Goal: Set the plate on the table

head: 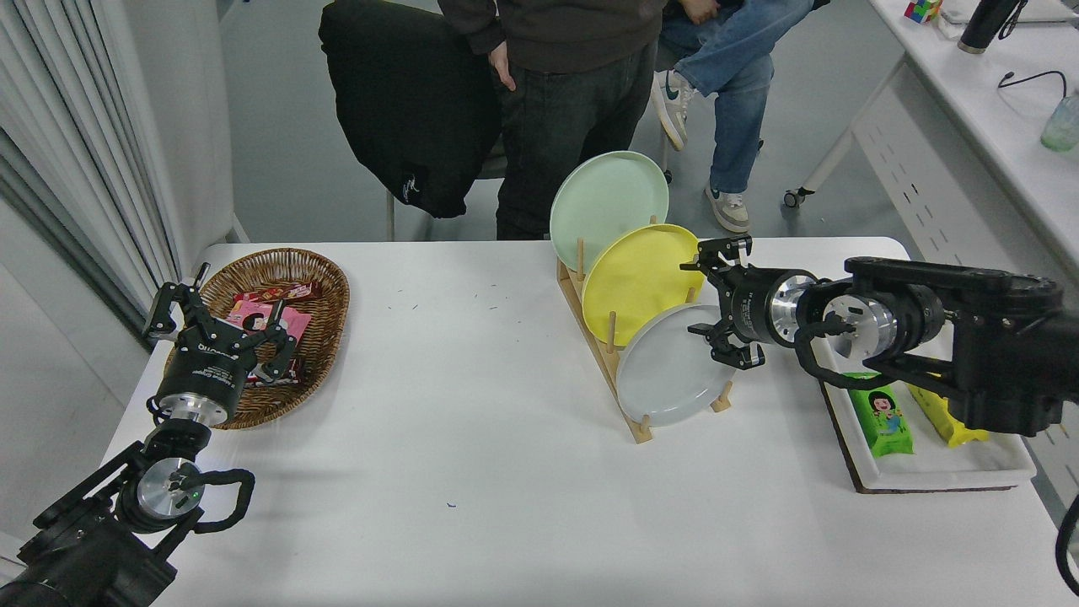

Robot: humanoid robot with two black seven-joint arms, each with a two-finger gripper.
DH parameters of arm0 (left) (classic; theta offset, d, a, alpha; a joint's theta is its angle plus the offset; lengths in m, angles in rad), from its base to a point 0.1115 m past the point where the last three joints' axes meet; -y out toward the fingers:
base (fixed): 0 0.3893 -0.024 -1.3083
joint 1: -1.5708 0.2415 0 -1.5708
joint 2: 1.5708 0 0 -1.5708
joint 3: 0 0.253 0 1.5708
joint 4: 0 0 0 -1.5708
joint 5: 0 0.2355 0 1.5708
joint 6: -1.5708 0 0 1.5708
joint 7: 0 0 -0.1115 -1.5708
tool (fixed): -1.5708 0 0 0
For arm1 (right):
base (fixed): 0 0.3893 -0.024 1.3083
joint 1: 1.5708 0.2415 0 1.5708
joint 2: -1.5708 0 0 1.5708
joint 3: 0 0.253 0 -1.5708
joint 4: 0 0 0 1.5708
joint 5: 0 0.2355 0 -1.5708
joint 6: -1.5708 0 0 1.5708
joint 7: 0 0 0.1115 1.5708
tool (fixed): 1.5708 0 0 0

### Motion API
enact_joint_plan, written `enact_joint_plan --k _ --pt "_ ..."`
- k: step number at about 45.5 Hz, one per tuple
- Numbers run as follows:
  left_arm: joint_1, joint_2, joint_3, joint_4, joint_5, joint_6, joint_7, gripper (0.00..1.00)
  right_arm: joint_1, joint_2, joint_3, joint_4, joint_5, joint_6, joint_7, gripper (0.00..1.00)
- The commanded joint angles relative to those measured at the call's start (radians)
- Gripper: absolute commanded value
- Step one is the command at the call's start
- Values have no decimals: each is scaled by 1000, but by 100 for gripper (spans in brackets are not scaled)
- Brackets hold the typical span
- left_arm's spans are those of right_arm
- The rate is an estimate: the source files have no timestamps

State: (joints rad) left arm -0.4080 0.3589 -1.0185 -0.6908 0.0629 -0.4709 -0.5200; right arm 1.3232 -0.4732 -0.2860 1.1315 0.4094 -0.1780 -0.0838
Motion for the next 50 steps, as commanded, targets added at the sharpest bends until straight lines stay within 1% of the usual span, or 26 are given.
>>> enact_joint_plan --k 1,4,8,10,11,25,33,35,39,41,45,50 --pt "0 0 0 -1 0 0 0 98 -1 -1 5 11 3 -3 -17 79" --pt "0 0 0 1 0 0 0 98 -1 -1 11 16 12 -3 -19 78" --pt "0 0 0 1 0 0 0 98 5 -5 16 31 28 -3 -20 73" --pt "0 0 0 0 0 0 0 98 8 -7 18 34 28 -3 -25 65" --pt "0 0 0 1 0 0 0 98 8 -10 19 37 28 -3 -37 58" --pt "0 0 0 1 0 0 0 98 7 -12 21 33 20 -6 -39 52" --pt "0 0 0 1 0 0 0 98 7 -12 27 33 17 -6 -39 52" --pt "0 0 0 1 0 0 0 98 7 -12 31 33 17 -6 -39 49" --pt "0 0 0 1 0 0 0 98 8 -13 31 33 19 -6 -39 47" --pt "0 0 0 1 0 0 0 98 10 -13 31 33 19 -6 -39 43" --pt "0 0 0 1 0 0 0 98 10 -15 31 31 17 -6 -40 38" --pt "0 0 0 0 0 0 0 98 10 -16 31 31 14 -6 -43 38"
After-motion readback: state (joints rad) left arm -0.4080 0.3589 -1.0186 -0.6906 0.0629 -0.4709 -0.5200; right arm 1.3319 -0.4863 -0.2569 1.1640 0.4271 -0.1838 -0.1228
